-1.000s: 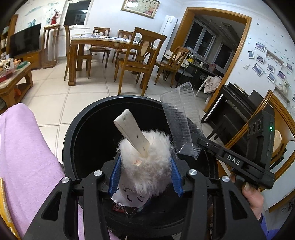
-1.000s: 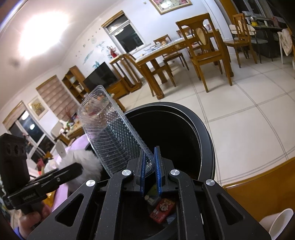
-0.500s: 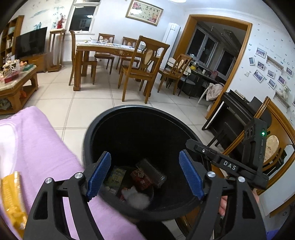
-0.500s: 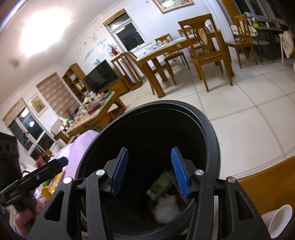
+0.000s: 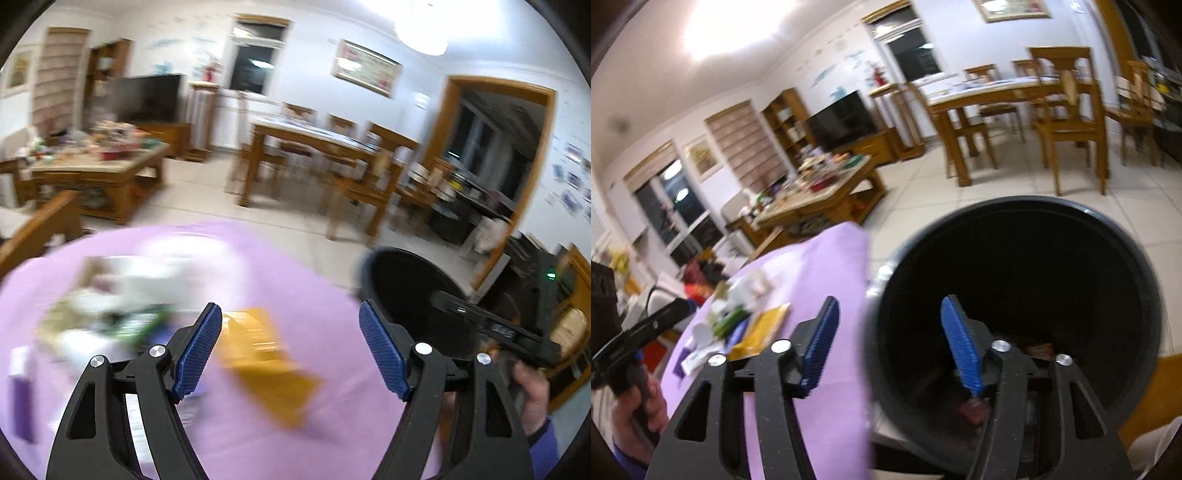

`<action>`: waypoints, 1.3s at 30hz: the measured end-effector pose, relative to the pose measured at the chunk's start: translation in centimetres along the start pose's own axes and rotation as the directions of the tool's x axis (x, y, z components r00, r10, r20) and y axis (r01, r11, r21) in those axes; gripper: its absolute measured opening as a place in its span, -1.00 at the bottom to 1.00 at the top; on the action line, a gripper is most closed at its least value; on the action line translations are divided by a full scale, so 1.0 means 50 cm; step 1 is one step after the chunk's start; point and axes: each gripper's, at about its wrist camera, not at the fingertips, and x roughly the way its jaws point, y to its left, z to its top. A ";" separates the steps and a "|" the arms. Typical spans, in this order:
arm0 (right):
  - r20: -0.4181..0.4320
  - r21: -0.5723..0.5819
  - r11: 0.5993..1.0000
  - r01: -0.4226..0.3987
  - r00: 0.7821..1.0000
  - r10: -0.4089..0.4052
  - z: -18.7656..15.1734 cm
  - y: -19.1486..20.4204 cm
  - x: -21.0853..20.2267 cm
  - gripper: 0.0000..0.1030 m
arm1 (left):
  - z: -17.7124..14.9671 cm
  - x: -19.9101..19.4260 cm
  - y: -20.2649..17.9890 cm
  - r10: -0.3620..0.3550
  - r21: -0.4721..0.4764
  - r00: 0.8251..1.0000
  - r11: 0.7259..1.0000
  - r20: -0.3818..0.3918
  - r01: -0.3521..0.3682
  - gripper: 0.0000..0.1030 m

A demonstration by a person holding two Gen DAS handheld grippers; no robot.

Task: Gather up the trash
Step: 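Grasp the white tape roll with left tool while right tool grasps yellow snack bag, then carry tape roll and yellow bag over the black bin and open both tools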

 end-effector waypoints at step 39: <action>-0.187 -0.197 0.967 -0.159 0.975 0.122 -0.064 0.300 0.137 -0.38 | -0.041 -0.098 0.223 0.010 -0.100 0.999 0.995 0.052 -0.005 0.10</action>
